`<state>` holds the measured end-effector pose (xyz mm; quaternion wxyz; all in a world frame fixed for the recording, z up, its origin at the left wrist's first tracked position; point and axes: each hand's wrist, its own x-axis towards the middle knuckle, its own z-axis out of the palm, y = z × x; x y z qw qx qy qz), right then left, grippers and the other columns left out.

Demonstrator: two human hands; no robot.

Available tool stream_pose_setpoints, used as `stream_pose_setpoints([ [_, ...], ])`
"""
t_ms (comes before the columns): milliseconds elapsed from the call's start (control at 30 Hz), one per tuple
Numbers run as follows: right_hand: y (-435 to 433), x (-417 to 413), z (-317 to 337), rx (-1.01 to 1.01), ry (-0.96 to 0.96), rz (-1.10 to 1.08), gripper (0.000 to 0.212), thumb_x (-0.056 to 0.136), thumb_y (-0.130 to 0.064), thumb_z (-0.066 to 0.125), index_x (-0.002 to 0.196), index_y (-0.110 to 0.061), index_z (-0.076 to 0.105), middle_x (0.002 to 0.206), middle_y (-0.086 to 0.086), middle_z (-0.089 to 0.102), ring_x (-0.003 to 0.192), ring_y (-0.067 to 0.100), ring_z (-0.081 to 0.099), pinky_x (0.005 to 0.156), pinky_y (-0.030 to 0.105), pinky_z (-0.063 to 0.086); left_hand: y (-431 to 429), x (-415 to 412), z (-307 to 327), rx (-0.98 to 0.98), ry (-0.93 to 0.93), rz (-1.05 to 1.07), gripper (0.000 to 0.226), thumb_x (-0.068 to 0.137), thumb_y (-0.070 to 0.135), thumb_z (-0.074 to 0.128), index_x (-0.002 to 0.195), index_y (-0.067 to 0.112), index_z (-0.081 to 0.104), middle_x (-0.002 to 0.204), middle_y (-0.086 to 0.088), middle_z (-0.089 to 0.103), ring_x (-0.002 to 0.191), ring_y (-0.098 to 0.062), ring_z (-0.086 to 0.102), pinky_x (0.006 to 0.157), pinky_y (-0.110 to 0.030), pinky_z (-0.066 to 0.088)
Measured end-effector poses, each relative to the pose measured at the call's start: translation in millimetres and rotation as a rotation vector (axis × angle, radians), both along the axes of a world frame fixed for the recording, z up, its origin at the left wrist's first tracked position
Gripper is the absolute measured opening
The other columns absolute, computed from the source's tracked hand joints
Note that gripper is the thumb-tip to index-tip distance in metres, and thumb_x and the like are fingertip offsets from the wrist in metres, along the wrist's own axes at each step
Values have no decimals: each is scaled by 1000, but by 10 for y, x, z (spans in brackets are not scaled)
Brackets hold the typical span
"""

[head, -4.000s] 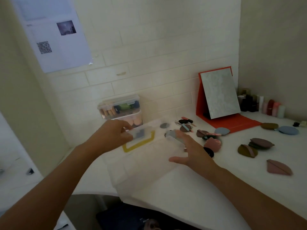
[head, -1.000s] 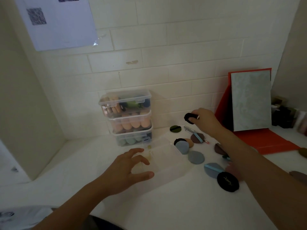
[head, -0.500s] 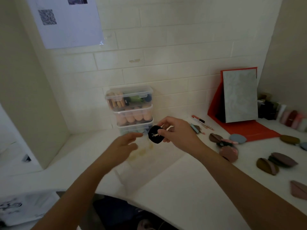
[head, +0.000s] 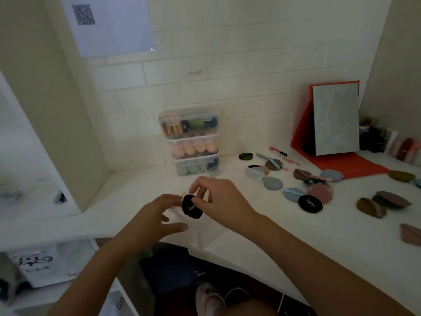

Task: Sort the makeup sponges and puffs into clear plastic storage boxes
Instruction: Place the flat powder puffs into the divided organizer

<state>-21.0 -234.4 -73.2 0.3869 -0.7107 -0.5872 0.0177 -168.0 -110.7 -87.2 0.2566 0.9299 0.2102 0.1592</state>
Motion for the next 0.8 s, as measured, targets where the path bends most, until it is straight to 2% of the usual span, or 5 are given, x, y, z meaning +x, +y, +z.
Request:
stream_pose_setpoints([
  [233,-149,-11,-149,-101,-143,120,7,82,-22,66,88,-24,69,75,-10,64,70,-1,45,61,8,30,-254,-18,-185,172,-162,-51,44,67,68,62,106,55,48,122,38,38,116,21,29,110,-20,13],
  [433,-287,127,17,-75,12,174,3,82,-22,68,81,-24,69,69,-13,66,71,-1,62,79,14,46,-413,49,-181,148,-114,-56,30,70,36,77,91,47,59,107,39,30,116,12,27,82,7,23],
  [567,-422,579,100,27,137,-60,15,89,-29,61,77,-24,68,72,-7,71,74,8,66,72,17,47,-452,97,-142,167,-46,-76,25,73,37,75,96,36,65,99,41,29,113,11,24,85,-2,28],
  [700,-763,1155,-22,-100,3,-347,13,88,-25,61,82,-18,70,77,-2,70,72,15,62,69,31,47,-594,171,-224,218,-101,-103,31,74,35,75,103,27,67,100,41,26,121,10,18,96,-5,22],
  [800,-1027,1371,-45,-143,-93,-496,12,87,-18,60,89,-13,70,86,4,69,83,19,62,76,33,48,-679,252,-289,244,-170,-94,31,73,41,74,99,24,68,97,38,35,122,8,18,107,-21,22],
])
